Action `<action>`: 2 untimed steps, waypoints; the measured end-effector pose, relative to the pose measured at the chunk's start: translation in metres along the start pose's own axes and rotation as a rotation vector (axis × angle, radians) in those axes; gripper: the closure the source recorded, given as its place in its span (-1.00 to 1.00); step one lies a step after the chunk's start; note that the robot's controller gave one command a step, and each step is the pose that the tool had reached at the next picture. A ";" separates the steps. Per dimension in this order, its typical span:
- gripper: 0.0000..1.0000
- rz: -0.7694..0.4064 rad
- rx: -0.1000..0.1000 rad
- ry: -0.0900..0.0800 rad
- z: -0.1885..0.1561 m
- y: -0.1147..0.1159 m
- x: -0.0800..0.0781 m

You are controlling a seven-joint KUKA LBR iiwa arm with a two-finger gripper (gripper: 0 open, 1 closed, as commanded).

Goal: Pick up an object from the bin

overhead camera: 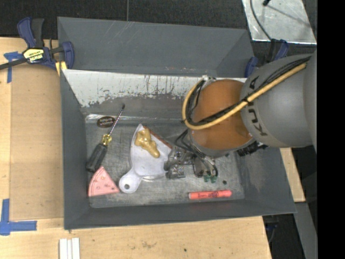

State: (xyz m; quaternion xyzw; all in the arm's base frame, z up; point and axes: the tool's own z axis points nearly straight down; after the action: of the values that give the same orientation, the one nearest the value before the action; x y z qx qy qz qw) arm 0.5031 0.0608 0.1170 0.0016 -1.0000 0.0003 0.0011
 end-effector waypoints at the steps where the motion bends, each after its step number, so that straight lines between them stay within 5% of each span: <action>1: 1.00 -0.004 -0.001 -0.011 -0.020 -0.015 0.005; 2: 1.00 -0.031 0.000 0.004 -0.057 -0.015 0.009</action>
Offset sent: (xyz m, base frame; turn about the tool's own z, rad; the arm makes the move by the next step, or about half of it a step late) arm -0.0061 -0.0078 0.1319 -0.0744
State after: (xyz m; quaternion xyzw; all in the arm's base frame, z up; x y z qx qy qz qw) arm 0.4943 0.0461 0.1742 0.0173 -0.9998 0.0005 0.0032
